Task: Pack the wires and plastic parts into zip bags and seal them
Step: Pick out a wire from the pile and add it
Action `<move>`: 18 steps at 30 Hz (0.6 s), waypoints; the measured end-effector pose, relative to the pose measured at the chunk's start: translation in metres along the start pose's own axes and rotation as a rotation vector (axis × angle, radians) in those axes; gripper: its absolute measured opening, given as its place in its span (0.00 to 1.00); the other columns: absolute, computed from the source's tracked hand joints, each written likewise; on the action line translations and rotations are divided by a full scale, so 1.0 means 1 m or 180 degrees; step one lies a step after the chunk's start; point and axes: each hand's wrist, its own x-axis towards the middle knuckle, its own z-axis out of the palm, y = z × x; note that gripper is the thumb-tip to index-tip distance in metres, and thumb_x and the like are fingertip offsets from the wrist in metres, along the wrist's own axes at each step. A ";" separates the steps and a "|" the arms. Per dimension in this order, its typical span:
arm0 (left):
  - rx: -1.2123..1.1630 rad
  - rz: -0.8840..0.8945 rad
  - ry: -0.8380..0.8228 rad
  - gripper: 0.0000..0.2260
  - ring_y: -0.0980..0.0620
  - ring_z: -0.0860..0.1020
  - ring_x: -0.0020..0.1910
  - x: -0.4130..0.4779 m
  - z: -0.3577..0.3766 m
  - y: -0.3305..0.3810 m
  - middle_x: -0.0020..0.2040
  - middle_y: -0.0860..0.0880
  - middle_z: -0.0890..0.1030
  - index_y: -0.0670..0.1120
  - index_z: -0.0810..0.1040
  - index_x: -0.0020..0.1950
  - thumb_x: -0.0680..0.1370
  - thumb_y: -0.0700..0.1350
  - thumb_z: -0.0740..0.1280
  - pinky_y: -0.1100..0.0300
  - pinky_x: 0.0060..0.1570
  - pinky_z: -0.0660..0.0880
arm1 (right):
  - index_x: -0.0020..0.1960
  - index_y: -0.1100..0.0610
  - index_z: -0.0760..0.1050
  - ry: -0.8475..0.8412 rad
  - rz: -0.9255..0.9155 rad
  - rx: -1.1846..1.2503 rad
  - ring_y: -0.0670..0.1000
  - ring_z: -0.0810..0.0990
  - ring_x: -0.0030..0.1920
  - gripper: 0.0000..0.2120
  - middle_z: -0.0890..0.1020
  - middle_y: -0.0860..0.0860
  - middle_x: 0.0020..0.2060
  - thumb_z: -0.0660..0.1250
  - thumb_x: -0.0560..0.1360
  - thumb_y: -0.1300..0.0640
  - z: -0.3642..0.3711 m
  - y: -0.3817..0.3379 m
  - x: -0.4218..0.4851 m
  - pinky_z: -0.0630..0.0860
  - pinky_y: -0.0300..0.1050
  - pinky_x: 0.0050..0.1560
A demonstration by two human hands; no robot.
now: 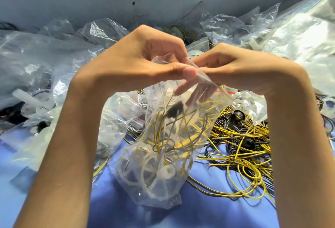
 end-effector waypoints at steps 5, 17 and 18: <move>0.0052 -0.0104 0.0019 0.02 0.47 0.70 0.33 0.000 0.000 0.000 0.34 0.40 0.75 0.58 0.81 0.38 0.71 0.54 0.70 0.60 0.34 0.62 | 0.52 0.52 0.80 -0.0012 -0.0042 -0.0014 0.53 0.85 0.45 0.15 0.86 0.51 0.48 0.61 0.74 0.46 -0.003 0.001 -0.001 0.82 0.43 0.44; 0.0760 -0.0496 0.0653 0.16 0.45 0.70 0.33 -0.001 -0.007 -0.012 0.35 0.35 0.76 0.40 0.80 0.40 0.72 0.54 0.71 0.54 0.33 0.67 | 0.40 0.57 0.80 0.0245 0.0232 -0.0842 0.41 0.75 0.30 0.17 0.83 0.46 0.33 0.68 0.68 0.42 -0.012 0.010 -0.010 0.65 0.32 0.28; 0.0780 -0.0440 0.0770 0.16 0.48 0.69 0.32 -0.001 -0.007 -0.010 0.33 0.37 0.75 0.39 0.79 0.40 0.73 0.53 0.71 0.55 0.32 0.66 | 0.38 0.57 0.78 0.0350 0.0189 -0.0845 0.40 0.70 0.26 0.16 0.80 0.45 0.28 0.68 0.67 0.43 -0.012 0.008 -0.011 0.61 0.32 0.25</move>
